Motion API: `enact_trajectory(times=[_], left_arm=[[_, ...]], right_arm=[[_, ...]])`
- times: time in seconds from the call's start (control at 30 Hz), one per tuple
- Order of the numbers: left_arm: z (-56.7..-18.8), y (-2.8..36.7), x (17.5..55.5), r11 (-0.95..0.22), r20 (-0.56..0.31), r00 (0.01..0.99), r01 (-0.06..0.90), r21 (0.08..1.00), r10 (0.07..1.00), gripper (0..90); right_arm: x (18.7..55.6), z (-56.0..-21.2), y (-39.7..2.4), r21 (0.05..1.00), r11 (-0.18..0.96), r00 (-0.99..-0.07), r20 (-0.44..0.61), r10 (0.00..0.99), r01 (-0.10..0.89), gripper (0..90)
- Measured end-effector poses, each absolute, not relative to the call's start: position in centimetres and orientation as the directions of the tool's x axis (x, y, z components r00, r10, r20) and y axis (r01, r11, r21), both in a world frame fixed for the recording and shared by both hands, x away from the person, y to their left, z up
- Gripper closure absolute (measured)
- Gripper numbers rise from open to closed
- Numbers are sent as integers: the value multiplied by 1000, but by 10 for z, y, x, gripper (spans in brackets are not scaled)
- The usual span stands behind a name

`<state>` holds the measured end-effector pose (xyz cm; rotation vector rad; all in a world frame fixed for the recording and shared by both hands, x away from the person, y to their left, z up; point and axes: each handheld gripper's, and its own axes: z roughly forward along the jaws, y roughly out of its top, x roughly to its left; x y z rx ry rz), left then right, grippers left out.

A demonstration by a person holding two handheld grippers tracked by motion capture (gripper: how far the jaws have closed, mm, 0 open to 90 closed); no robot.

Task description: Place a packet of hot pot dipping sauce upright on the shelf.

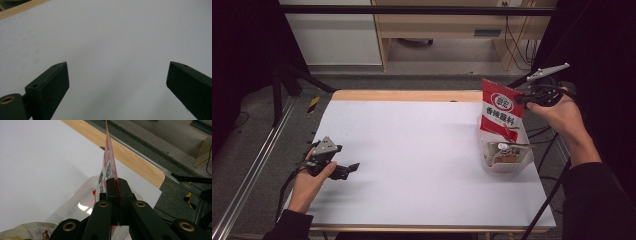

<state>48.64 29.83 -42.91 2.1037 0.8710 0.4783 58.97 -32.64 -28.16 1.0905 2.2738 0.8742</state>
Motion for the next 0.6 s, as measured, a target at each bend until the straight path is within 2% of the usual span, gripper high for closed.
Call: enact_trajectory(times=[0.37,0.6], left_arm=[[-429,298,487,-451,40,695,421,787,718,42],[-429,298,487,-451,39,694,423,786,719,42]], right_arm=[[585,-290,-341,683,462,-536,-121,836,566,889],[580,-298,-351,667,461,-524,-123,843,585,844]])
